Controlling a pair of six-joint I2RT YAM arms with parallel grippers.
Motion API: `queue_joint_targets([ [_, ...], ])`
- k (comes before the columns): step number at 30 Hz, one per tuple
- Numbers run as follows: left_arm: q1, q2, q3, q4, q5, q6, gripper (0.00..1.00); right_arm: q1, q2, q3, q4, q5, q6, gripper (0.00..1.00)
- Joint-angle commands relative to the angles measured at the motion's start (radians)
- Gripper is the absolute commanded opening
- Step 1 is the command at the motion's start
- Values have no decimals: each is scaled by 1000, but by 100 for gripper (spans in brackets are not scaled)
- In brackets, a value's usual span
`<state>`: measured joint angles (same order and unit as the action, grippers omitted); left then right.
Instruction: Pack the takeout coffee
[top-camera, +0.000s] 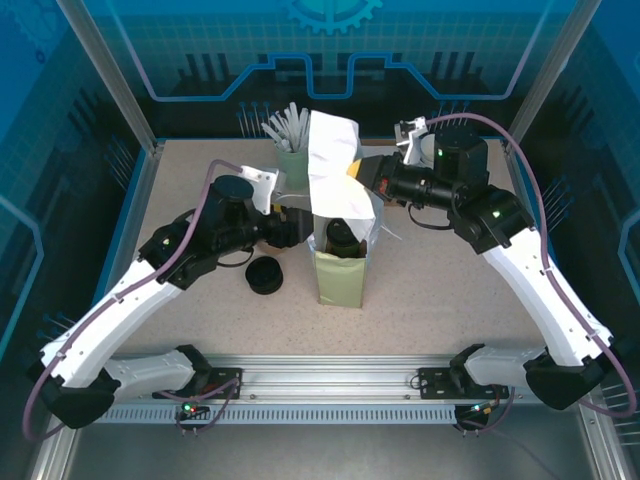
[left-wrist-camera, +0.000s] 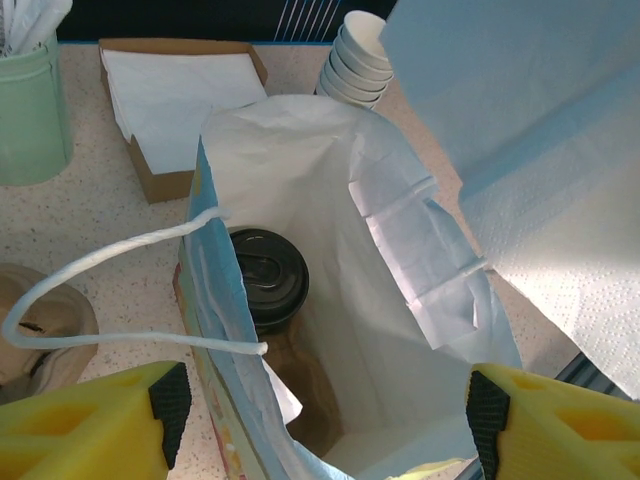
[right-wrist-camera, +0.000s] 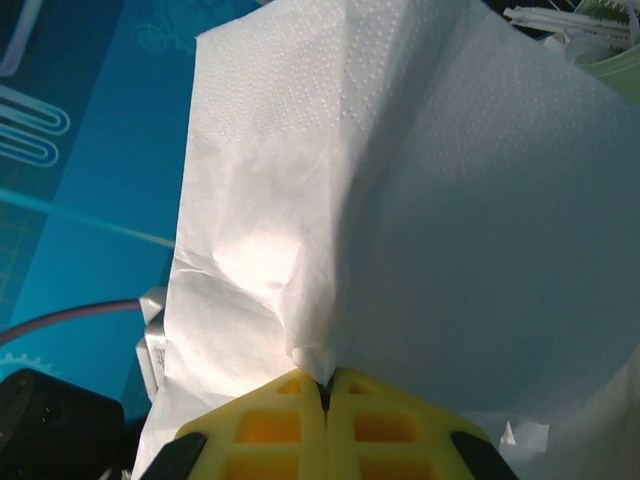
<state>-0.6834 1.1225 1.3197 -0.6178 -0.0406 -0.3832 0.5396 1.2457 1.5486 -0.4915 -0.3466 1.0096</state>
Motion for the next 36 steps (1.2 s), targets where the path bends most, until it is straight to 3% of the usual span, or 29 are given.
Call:
queue_joint_targets([
  [1,2,32,14,27,10,-28,75,23,-2,-20,71,28,30,0],
  [15,2,136,50,14,-127,-35,72,24,57,-110,30,56,-11,0],
  [36,11,164,29,15,-136,-24,73,100,161,-89,-291,392,-199,0],
])
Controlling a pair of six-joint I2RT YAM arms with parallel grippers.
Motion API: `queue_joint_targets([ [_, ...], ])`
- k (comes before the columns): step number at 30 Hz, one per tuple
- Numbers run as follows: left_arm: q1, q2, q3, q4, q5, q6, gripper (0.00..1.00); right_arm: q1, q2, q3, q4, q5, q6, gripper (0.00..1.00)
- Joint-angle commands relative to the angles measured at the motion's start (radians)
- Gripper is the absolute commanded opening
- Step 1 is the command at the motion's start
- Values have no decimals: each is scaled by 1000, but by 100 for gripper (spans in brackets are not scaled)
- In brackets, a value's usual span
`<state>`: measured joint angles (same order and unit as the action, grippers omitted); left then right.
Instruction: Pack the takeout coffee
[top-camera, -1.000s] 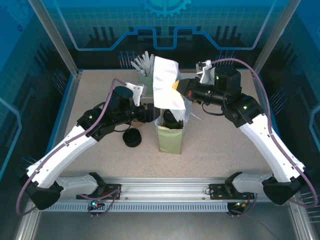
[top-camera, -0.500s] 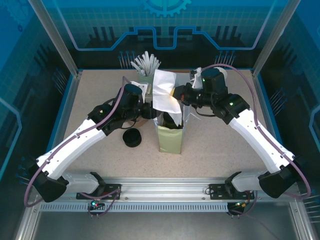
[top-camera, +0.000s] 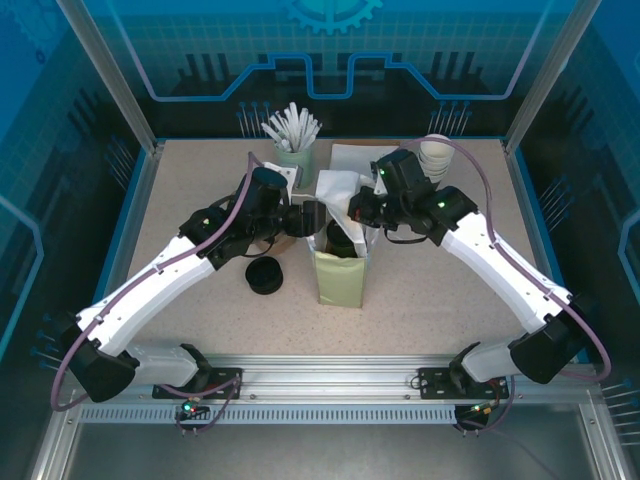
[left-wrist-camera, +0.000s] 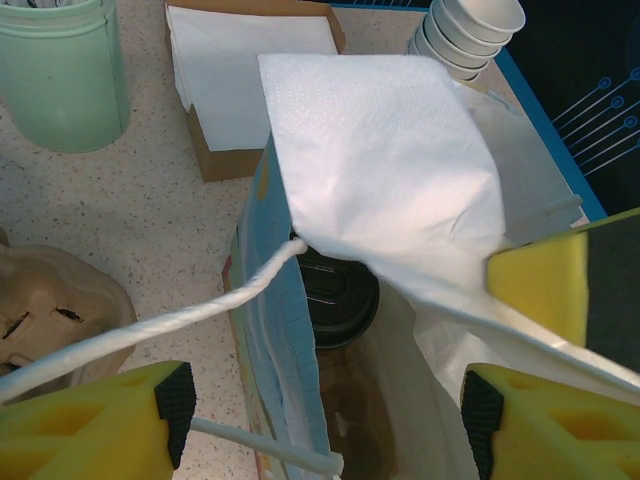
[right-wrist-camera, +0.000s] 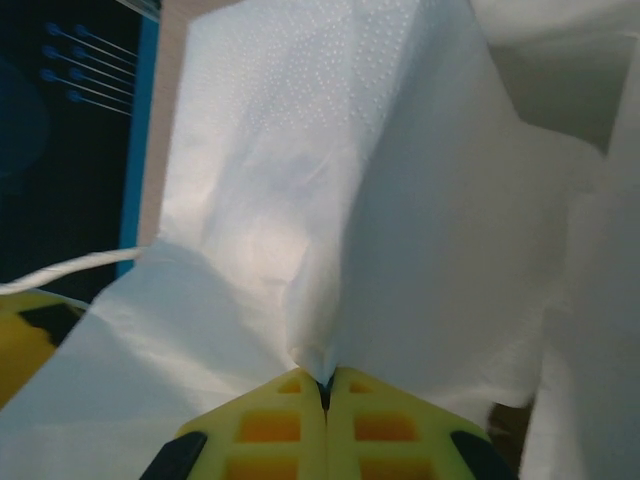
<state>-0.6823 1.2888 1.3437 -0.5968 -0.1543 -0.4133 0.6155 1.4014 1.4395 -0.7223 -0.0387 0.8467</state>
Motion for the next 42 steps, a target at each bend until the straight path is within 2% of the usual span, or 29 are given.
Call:
queue_joint_targets([
  [1,10,-4,6,-11,-22,6,73,28,8,21,-69,101,-39,0],
  [25,41,-105,-41,-42,-11,-13,75,114,126,116,-219,254,-107,0],
  [29,43,-125,-44,-50,-13,-15,75,115,119,136,-217,243,-118,9],
  [35,46,-157,-45,-58,-16,-17,76,116,120,217,-240,227,-154,29],
  [39,51,-169,-32,-83,-16,-18,76,116,123,297,-269,226,-185,38],
  [42,56,-179,-25,-89,-18,-16,76,115,123,349,-283,233,-205,40],
])
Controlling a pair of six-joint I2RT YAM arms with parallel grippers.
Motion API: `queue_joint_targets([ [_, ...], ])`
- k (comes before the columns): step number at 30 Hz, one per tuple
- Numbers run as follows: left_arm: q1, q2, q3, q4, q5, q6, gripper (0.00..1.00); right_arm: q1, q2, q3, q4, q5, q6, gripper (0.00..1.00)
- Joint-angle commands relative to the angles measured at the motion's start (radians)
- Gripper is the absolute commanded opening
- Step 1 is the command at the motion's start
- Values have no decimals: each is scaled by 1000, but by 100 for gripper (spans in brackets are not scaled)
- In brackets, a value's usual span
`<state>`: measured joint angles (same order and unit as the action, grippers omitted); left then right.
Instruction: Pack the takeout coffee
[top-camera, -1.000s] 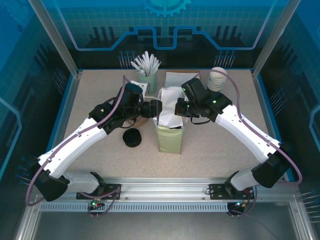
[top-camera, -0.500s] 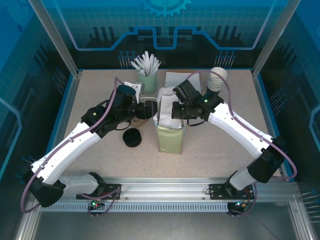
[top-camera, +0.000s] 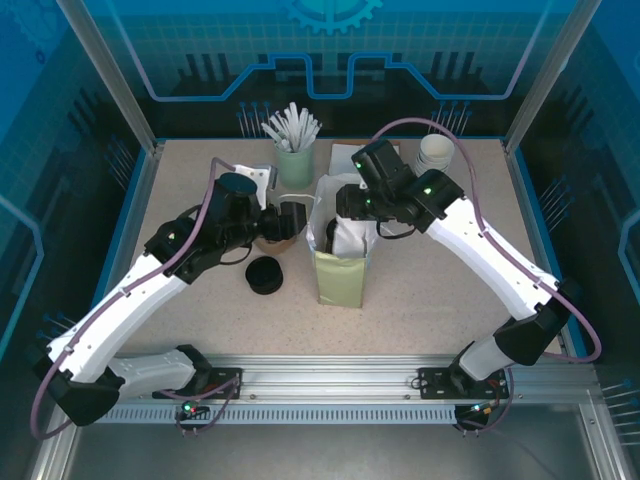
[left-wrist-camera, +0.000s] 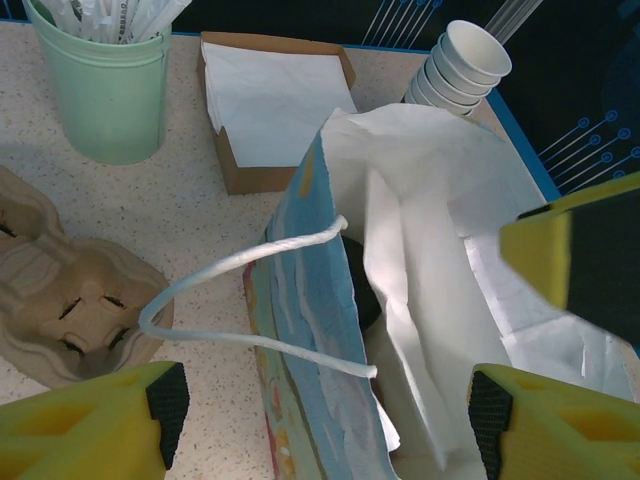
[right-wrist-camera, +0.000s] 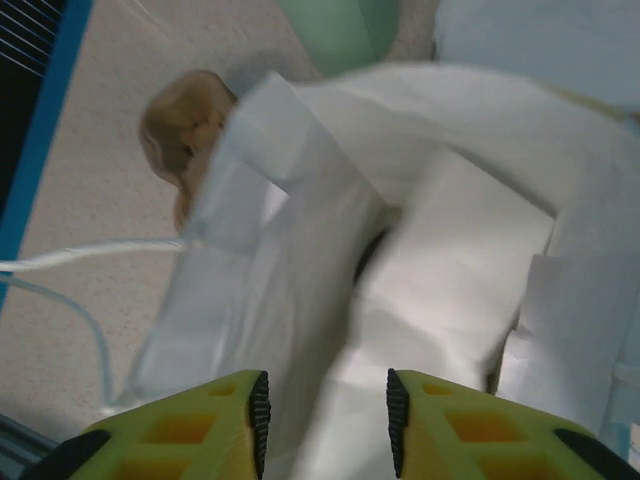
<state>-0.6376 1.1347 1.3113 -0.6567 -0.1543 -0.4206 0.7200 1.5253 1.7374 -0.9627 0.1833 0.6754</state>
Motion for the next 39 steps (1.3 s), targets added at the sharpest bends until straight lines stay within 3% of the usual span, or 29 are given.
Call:
queue_joint_targets([
  [1,12,-29,9,-29,-17,-8,76,8,-2,69,-48,14,-39,40],
  [11,40,-69,35,-43,-60,43,78,-21,-89,123,-7,15,-158,44],
  [21,135,-173,-7,-25,-172,108,84,-166,-320,-104,131,15,-278,56],
  [30,225,-367,-316,169,-302,124,88,-354,-544,-399,226,60,-458,77],
  [34,258,-415,-468,261,-375,155,98,-432,-621,-587,352,147,-480,82],
  [39,288,-431,-664,403,-395,153,99,-534,-678,-843,570,146,-440,94],
])
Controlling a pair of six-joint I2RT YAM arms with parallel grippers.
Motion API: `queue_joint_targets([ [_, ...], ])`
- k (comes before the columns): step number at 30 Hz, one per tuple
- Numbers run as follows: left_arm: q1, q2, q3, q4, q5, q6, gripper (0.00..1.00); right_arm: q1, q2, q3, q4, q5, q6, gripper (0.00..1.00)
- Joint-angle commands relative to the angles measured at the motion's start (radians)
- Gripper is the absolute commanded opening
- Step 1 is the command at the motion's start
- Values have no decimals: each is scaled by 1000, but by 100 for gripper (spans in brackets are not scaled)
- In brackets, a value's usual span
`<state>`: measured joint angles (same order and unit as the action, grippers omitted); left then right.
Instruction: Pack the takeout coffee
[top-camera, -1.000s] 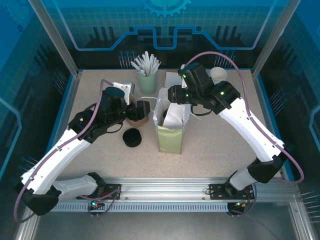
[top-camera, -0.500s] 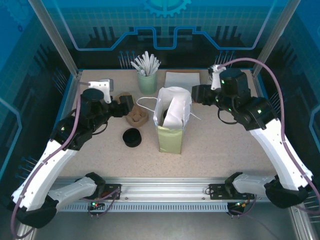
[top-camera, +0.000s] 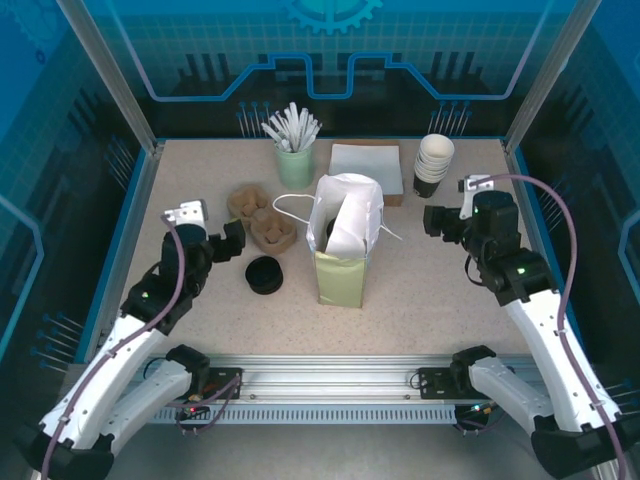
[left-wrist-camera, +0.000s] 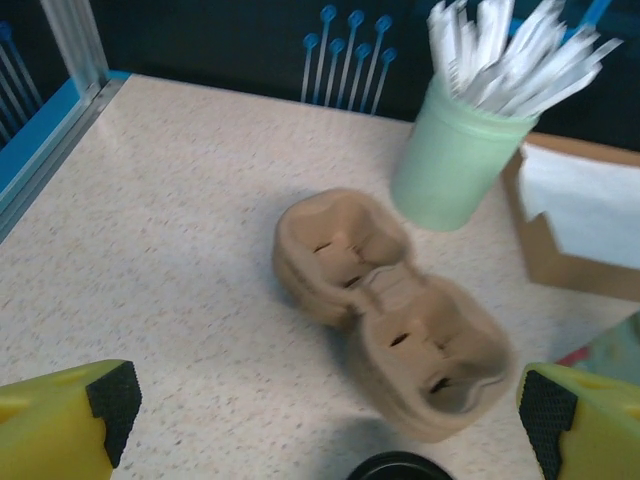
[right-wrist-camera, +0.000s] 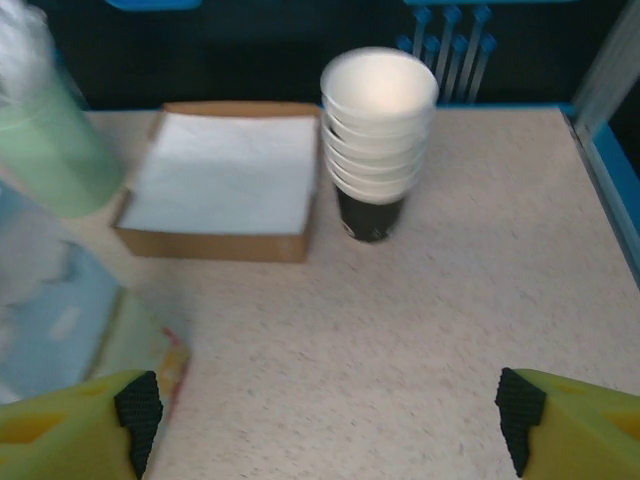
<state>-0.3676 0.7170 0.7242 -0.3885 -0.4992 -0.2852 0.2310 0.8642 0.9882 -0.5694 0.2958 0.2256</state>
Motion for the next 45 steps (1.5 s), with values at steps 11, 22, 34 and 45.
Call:
queue_joint_targets([
  [11,112,11,-472,648,-73,171,99,-197,77,-484,662,51,5,100],
  [22,301,366,-513,1043,117,276,99,-206,419,-600,1159,-35,-145,100],
  [34,341,577,-451,1233,331,320,99,-158,631,-607,1415,-227,-249,100],
  [45,375,752,-427,1381,424,263,99,-161,641,-562,1333,-223,-239,100],
])
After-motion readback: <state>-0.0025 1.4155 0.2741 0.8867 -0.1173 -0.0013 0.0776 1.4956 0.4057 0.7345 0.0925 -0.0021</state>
